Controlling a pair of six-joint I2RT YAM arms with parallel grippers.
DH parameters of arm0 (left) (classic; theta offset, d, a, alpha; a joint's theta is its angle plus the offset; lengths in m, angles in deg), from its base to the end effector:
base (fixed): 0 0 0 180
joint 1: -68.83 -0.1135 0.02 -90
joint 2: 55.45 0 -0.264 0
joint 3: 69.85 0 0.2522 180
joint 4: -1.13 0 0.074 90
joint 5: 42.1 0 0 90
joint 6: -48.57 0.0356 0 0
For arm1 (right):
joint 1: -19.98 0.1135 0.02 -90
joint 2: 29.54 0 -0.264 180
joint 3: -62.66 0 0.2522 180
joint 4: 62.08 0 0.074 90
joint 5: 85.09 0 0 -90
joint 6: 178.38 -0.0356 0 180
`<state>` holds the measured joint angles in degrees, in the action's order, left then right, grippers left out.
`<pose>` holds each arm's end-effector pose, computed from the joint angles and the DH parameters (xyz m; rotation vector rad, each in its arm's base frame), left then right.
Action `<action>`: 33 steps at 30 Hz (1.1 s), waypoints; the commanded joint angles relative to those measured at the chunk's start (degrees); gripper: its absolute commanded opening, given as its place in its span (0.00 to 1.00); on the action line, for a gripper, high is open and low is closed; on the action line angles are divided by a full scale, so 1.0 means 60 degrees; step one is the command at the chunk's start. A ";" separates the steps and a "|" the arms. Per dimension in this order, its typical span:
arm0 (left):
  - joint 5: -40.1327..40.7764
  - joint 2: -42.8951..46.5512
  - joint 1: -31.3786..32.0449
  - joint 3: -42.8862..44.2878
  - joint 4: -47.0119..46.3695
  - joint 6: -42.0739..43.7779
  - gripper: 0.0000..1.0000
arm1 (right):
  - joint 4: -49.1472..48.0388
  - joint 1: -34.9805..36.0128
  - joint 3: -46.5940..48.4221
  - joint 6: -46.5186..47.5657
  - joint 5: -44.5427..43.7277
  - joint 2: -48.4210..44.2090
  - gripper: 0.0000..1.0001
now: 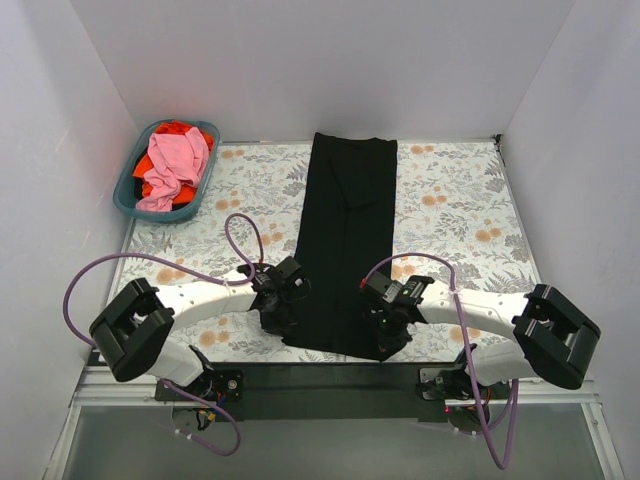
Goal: Fold and stack the t-shirts
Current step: Fold the tshirt
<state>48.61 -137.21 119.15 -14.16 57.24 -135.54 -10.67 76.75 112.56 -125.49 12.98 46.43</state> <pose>0.1431 -0.1718 0.1554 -1.1505 2.8592 -0.1948 0.1088 0.1752 0.1521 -0.5475 3.0209 0.3939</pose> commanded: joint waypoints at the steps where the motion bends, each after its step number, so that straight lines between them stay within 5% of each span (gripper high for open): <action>1: 0.0116 -0.0057 0.0138 -0.0177 0.0090 -0.0077 0.00 | -0.0357 0.0089 -0.0208 0.0104 -0.0145 0.0215 0.07; 2: 0.0130 0.0002 0.0138 -0.0221 0.0119 -0.0092 0.00 | -0.0357 0.0089 -0.0193 0.0119 -0.0145 0.0215 0.02; 14: -0.0602 0.1262 0.0182 -0.0047 0.1057 -0.0370 0.00 | 0.0360 0.0016 0.0361 0.0119 -0.0363 -0.1190 0.01; 22: 0.0203 0.0328 -0.0110 0.1959 0.0340 0.0141 0.00 | 0.0610 -0.1667 0.1928 0.1245 -0.1097 -0.1134 0.01; 33: 0.0101 -0.1856 -0.2761 0.4728 -0.2030 0.1898 0.00 | 0.0171 -0.3761 0.5005 0.3516 -0.2591 0.1137 0.01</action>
<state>48.39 -146.36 105.05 9.16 51.73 -129.05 -8.29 57.04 138.37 -109.86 1.73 51.65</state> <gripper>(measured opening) 0.031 0.029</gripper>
